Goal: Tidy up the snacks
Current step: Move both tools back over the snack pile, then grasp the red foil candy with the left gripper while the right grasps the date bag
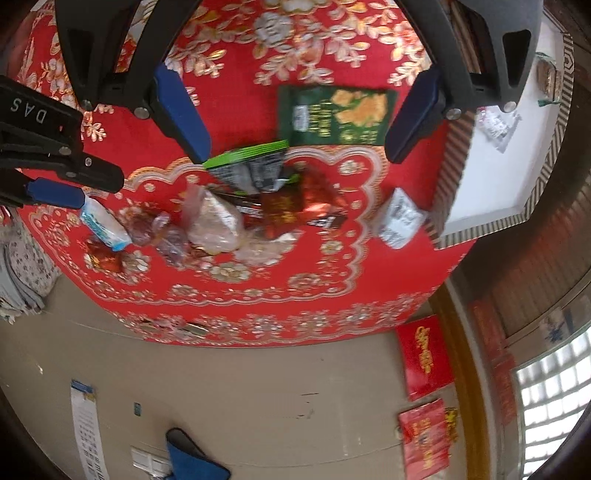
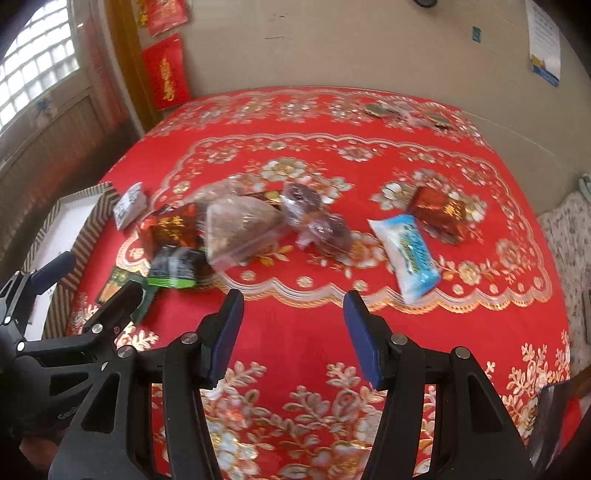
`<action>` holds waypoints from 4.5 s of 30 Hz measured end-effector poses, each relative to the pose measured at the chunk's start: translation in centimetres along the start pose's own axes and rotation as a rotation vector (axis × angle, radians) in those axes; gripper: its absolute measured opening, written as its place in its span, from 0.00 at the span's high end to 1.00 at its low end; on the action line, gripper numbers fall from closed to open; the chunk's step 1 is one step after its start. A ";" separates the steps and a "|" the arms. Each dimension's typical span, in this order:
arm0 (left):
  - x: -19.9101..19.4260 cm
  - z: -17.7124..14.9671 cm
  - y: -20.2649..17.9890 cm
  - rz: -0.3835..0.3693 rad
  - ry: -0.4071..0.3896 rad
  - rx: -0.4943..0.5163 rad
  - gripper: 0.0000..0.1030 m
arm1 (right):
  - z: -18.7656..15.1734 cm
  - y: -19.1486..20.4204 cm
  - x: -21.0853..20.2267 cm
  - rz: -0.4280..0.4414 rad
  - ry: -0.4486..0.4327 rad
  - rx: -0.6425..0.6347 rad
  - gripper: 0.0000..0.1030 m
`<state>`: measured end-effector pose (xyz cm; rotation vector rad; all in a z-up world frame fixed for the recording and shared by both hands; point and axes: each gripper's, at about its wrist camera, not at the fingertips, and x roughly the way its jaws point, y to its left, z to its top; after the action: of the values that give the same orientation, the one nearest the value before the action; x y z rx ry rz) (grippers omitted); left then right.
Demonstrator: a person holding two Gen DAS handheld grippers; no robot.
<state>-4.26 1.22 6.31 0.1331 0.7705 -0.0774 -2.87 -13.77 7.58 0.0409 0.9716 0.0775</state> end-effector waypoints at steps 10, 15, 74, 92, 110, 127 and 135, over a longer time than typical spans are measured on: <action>0.6 0.5 -3.6 -0.031 0.009 0.050 0.06 | -0.6 -3.4 -0.4 -0.021 -0.005 0.047 0.45; 0.9 0.7 -5.0 -0.040 0.010 0.073 0.06 | -0.9 -4.8 -0.3 -0.031 0.003 0.069 0.45; 3.1 1.6 -7.7 -0.015 0.061 0.084 0.06 | -0.5 -8.4 1.9 -0.077 0.024 0.065 0.45; 7.1 6.2 0.4 -0.144 0.229 -0.132 0.06 | 3.2 -7.6 3.7 0.084 0.050 0.058 0.45; 8.3 7.9 4.5 -0.094 0.247 -0.183 0.06 | 6.4 -4.4 5.7 0.110 0.045 0.007 0.33; 11.3 5.3 2.8 -0.124 0.355 -0.015 0.06 | 6.4 -4.1 6.3 0.105 0.057 0.015 0.33; 11.7 4.8 1.8 -0.149 0.353 -0.002 0.22 | 7.3 -3.1 8.9 0.091 0.092 -0.012 0.33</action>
<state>7.61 2.06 1.69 0.0879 1.1330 -0.1982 8.29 -16.08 4.12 0.0709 1.0607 0.1699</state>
